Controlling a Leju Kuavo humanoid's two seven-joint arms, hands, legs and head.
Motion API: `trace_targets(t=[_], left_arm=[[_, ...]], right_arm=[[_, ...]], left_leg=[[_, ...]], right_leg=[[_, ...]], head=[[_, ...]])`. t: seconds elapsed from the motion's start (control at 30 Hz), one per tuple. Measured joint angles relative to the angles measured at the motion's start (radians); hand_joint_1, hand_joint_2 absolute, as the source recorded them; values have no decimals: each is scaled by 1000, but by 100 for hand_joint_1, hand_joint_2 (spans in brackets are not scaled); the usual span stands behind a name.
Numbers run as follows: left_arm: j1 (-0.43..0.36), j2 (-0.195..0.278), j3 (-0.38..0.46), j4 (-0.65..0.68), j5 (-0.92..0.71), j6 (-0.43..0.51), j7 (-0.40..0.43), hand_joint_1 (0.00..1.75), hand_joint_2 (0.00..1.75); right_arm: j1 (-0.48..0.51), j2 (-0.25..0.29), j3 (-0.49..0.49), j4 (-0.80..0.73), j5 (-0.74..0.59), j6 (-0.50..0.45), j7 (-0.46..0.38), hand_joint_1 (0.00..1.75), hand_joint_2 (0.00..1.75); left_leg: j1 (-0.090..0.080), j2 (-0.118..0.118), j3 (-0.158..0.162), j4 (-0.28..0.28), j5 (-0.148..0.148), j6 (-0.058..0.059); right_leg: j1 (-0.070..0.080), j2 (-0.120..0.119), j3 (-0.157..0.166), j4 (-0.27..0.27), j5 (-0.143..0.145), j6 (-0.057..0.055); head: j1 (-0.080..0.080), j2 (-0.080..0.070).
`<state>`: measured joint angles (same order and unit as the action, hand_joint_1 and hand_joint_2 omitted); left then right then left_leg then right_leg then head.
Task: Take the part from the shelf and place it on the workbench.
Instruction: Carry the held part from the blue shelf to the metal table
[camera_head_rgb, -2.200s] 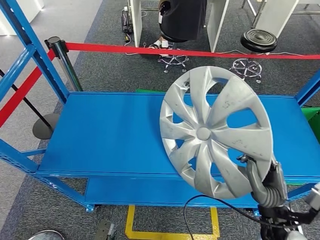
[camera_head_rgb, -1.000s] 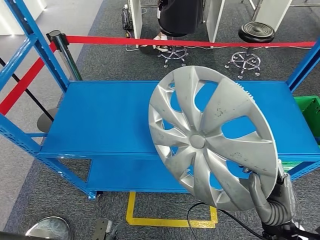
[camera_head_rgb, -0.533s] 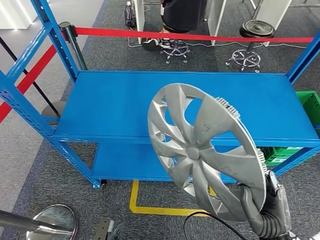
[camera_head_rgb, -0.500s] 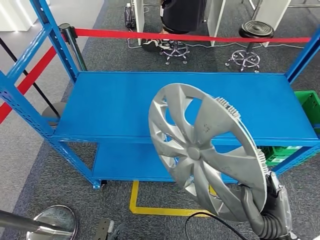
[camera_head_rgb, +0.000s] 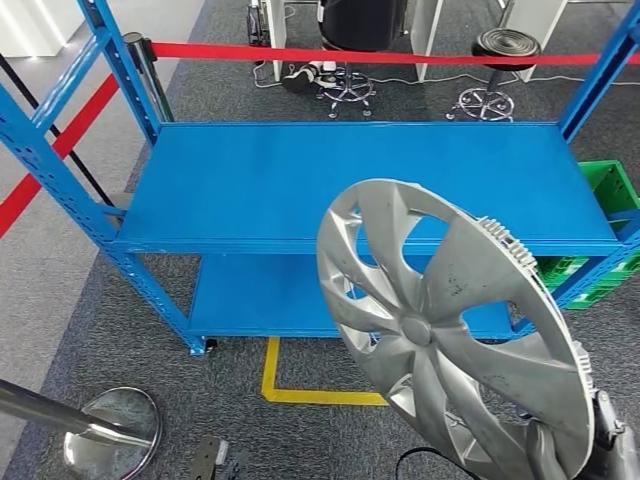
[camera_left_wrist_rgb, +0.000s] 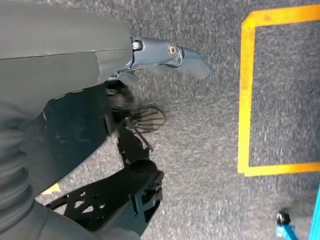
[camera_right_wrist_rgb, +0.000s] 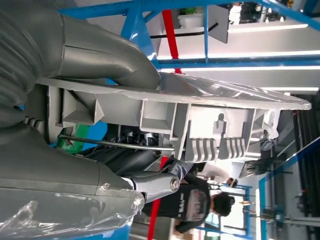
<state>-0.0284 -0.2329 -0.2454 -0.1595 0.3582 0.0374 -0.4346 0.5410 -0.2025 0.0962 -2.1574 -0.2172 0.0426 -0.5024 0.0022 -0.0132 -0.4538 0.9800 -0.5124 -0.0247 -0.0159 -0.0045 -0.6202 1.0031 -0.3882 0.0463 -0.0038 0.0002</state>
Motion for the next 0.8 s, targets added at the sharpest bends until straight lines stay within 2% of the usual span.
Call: trace_targets(t=[0.03, 0.07, 0.1, 0.13, 0.17, 0.23, 0.27, 0.3, 0.33, 0.37, 0.4, 0.43, 0.47, 0.5, 0.53, 0.6, 0.63, 0.67, 0.73, 0.77, 0.8], left_arm=[[1, 0, 0, 0, 0, -4, -1, 0, 175], [2, 0, 0, 0, 1, -8, -2, 0, 175], [3, 0, 1, 0, 1, -11, -1, 0, 175], [4, 1, 1, 0, 0, -16, 3, 0, 175], [3, 1, 1, 0, -1, -20, 9, 0, 175], [2, 1, -1, 0, -5, -26, 26, 0, 175], [1, 1, -2, 0, -7, -27, 31, 0, 175], [1, 1, -3, 0, -8, -27, 36, 0, 175], [1, 1, -4, 0, -10, -27, 40, 0, 175], [1, 1, -5, 0, -14, -27, 44, 0, 175], [1, 1, -8, 0, -20, -27, 47, 0, 175], [1, 1, -12, 0, -27, -28, 47, 0, 175], [0, 1, -16, 0, -34, -29, 43, 0, 175], [0, 1, -22, 0, -40, -30, 37, 0, 175], [0, 1, -26, 0, -45, -30, 29, 0, 175], [-1, 2, -34, 0, -51, -30, 20, 0, 175], [-1, 2, -37, 0, -53, -28, 17, 0, 175], [-2, 2, -40, 0, -54, -26, 16, 0, 175], [-4, 2, -46, 0, -55, -22, 15, 0, 175], [-4, 2, -47, 0, -55, -20, 16, 0, 175], [-5, 2, -48, 0, -53, -20, 19, 0, 175]], right_arm=[[-11, 4, -1, 1, 18, 4, 5, 175, 175], [-27, 9, 0, 9, 37, 5, 12, 175, 175], [-48, 16, 5, 23, 54, 4, 20, 175, 175], [-75, 23, 14, 44, 68, 1, 26, 175, 175], [-106, 29, 26, 72, 78, -2, 30, 175, 175], [-168, 38, 49, 132, 87, -8, 36, 175, 175], [-194, 41, 58, 157, 88, -11, 38, 175, 175], [-212, 43, 64, 177, 88, -14, 40, 175, 175], [-226, 45, 69, 192, 88, -16, 41, 175, 175], [-237, 45, 73, 203, 89, -18, 42, 175, 175], [-246, 46, 77, 210, 93, -22, 43, 175, 175], [-251, 46, 80, 215, 100, -26, 43, 175, 175], [-253, 46, 83, 217, 109, -32, 43, 175, 175], [-252, 46, 85, 218, 118, -39, 43, 175, 175], [-248, 46, 87, 218, 124, -46, 42, 175, 175], [-237, 46, 89, 217, 132, -55, 40, 175, 175], [-232, 46, 89, 217, 134, -58, 39, 175, 175], [-228, 46, 89, 216, 136, -59, 39, 175, 175], [-222, 45, 89, 214, 144, -62, 39, 175, 175], [-221, 45, 89, 213, 153, -65, 38, 175, 175], [-220, 45, 89, 213, 168, -70, 38, 175, 175]], left_leg=[[-2, -1, 9, -25, -7, 7], [-2, 0, 1, -30, -6, 17], [-2, 2, -10, -28, 3, 24], [-1, 6, -22, -28, 13, 33], [-1, 9, -34, -29, 25, 41], [-5, 14, -59, -28, 48, 49], [-9, 15, -74, -27, 60, 51], [-12, 15, -89, -25, 72, 53], [-15, 15, -105, -23, 83, 54], [-18, 14, -121, -19, 94, 54], [-20, 13, -136, -16, 104, 52], [-23, 12, -149, -13, 113, 49], [-25, 11, -158, -10, 123, 46], [-26, 11, -164, -10, 133, 42], [-26, 11, -169, -10, 144, 39], [-26, 10, -179, -11, 154, 30], [-25, 10, -187, 1, 137, 23], [-24, 10, -200, 32, 101, 15], [-19, 11, -235, 149, -1, 3], [-17, 11, -251, 217, -36, 1], [-16, 11, -256, 266, -50, 0]], right_leg=[[0, 0, -7, 0, 11, 6], [0, 2, -13, -1, 23, 11], [-2, 3, -21, 0, 22, 16], [-3, 4, -30, 12, 4, 20], [-3, 5, -43, 43, -34, 23], [-3, 3, -71, 162, -137, 26], [-3, 3, -78, 227, -168, 26], [-2, 3, -77, 273, -174, 24], [-1, 3, -63, 289, -156, 21], [1, 4, -32, 269, -125, 16], [4, 4, 12, 217, -101, 11], [6, 4, 67, 142, -97, 7], [9, 5, 117, 66, -108, 4], [11, 5, 148, 11, -123, 2], [13, 6, 163, -21, -134, 1], [14, 4, 149, -27, -123, -8], [12, 3, 140, -27, -113, -17], [10, 2, 129, -27, -103, -25], [9, 0, 104, -26, -81, -36], [9, 0, 90, -24, -72, -38], [10, -1, 76, -22, -63, -38]], head=[[0, 0], [0, 0], [1, 0], [2, 0], [3, 0], [6, 0], [7, 0], [8, 0], [9, 0], [9, 0], [9, 0], [8, 0], [8, 0], [7, 0], [7, 0], [8, 0], [7, 0], [4, 0], [-1, 0], [-2, 0], [-2, 0]])
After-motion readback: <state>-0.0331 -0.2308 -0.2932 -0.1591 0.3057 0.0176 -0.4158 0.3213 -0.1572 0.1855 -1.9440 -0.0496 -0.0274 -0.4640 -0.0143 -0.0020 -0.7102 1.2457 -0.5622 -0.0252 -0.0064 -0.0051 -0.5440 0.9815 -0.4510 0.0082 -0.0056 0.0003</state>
